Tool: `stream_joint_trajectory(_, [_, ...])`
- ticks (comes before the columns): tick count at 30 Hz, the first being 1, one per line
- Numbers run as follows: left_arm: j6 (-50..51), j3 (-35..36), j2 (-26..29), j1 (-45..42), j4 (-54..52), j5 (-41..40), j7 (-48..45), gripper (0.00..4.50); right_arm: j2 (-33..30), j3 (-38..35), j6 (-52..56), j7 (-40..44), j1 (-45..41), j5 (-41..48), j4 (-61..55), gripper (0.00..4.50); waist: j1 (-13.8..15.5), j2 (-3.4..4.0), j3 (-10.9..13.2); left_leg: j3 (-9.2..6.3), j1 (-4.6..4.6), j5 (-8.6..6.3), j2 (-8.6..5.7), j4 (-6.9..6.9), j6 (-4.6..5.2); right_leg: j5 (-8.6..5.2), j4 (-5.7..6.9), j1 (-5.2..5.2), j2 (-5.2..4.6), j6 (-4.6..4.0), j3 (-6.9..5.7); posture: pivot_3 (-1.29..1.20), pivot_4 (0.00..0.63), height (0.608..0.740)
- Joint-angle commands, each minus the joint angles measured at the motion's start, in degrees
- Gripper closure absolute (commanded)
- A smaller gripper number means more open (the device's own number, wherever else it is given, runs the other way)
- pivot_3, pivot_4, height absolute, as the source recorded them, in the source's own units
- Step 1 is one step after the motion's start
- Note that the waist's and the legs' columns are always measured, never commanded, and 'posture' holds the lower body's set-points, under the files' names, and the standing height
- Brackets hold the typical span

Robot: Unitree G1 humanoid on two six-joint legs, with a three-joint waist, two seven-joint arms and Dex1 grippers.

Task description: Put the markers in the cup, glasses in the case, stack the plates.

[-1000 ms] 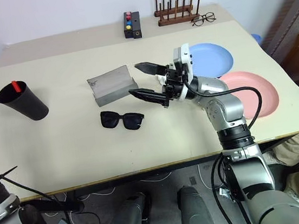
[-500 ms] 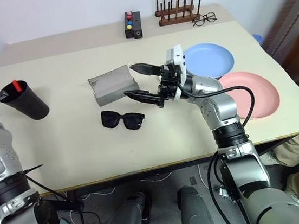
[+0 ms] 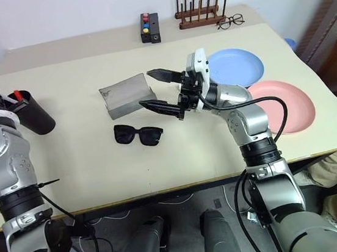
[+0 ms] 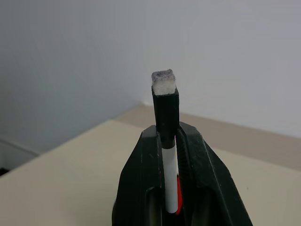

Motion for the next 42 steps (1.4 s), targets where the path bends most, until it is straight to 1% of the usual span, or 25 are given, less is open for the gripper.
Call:
stream_joint_trajectory(1, [0.6,-0.1,0.6,-0.9,-3.3,-0.3,0.3,4.48,-0.1,-0.5,-1.6,-0.9,-1.2,-1.1,0.5,0.00,0.0,0.00,0.0,0.00,0.00,0.00,0.00,0.00,0.00,0.00,0.00,0.00,0.00,0.00,0.00,0.00,0.150,0.740])
stream_joint_trajectory(7, [1.8,-0.4,-0.3,-0.5,-4.8,-0.8,0.6,4.48,-0.3,0.3,-3.7,-1.6,-1.2,-4.4,3.0,0.00,0.0,0.00,0.0,0.00,0.00,0.00,0.00,-0.01,0.00,0.00,0.00,0.00,0.00,0.00,0.00,0.00,0.150,0.740])
stream_joint_trajectory(18, [3.4,0.0,-1.1,0.1,-6.4,-1.2,0.7,4.48,-0.1,0.0,-4.3,-0.8,-1.2,-5.1,3.8,0.00,0.0,0.00,0.0,0.00,0.00,0.00,0.00,-0.01,0.00,0.00,0.00,0.00,0.01,0.00,0.00,0.00,0.150,0.740])
stream_joint_trajectory(22, [3.9,0.0,-1.2,0.3,-6.8,-1.2,1.0,2.72,0.0,0.0,-4.4,-0.7,-1.3,-5.1,4.1,0.00,0.0,0.00,0.0,0.00,0.00,0.00,0.00,-0.01,0.00,0.00,0.00,0.00,0.01,0.00,0.00,0.00,0.150,0.740])
stream_joint_trajectory(27, [4.1,0.2,-1.4,0.7,-7.8,-1.7,1.0,0.15,0.0,-0.2,-4.5,-0.5,-1.5,-5.1,4.7,0.00,0.0,0.00,0.0,0.00,0.00,0.00,0.00,-0.01,0.00,0.00,0.00,0.00,0.01,0.00,0.00,0.00,0.150,0.740])
stream_joint_trajectory(28, [4.0,0.2,-1.5,0.7,-8.2,-2.1,0.7,0.06,0.0,-0.2,-4.5,-0.5,-1.5,-5.1,4.7,0.00,0.0,0.00,0.0,0.00,0.00,0.00,0.00,-0.01,0.00,0.00,0.00,0.00,0.01,0.00,0.00,0.00,0.150,0.740])
stream_joint_trajectory(32, [3.6,0.3,-1.5,0.3,-9.7,-4.2,-1.5,0.06,-0.1,-0.2,-4.7,-0.5,-1.5,-5.3,5.1,0.00,0.0,0.00,0.0,0.00,0.00,0.00,0.00,0.00,0.00,0.00,-0.01,0.00,0.01,0.00,0.00,0.00,0.150,0.740])
stream_joint_trajectory(37, [5.2,-0.7,0.2,-0.8,-12.2,-11.0,-9.9,0.06,-0.8,-0.6,-4.9,-0.6,-0.9,-5.7,5.1,0.00,0.0,0.00,0.0,0.00,0.00,0.00,0.00,0.00,0.00,0.00,-0.01,0.00,0.01,0.00,0.00,0.00,0.150,0.740])
stream_joint_trajectory(39, [8.8,-1.9,2.2,-1.6,-13.0,-15.0,-15.1,0.06,-1.2,-0.7,-5.1,-0.7,-0.5,-5.9,5.0,0.00,0.0,0.00,0.0,0.00,0.00,0.00,0.00,-0.01,0.00,0.00,-0.01,0.01,0.02,0.00,0.00,0.00,0.150,0.740])
stream_joint_trajectory(42, [16.5,-9.0,9.4,-1.5,-14.1,-18.1,-28.1,0.06,-2.0,-1.0,-5.2,-1.4,0.3,-6.3,4.5,0.00,-0.1,0.01,0.0,0.00,-0.01,0.00,0.00,-0.01,0.00,0.00,-0.01,0.01,0.04,-0.01,0.00,0.00,0.150,0.740])
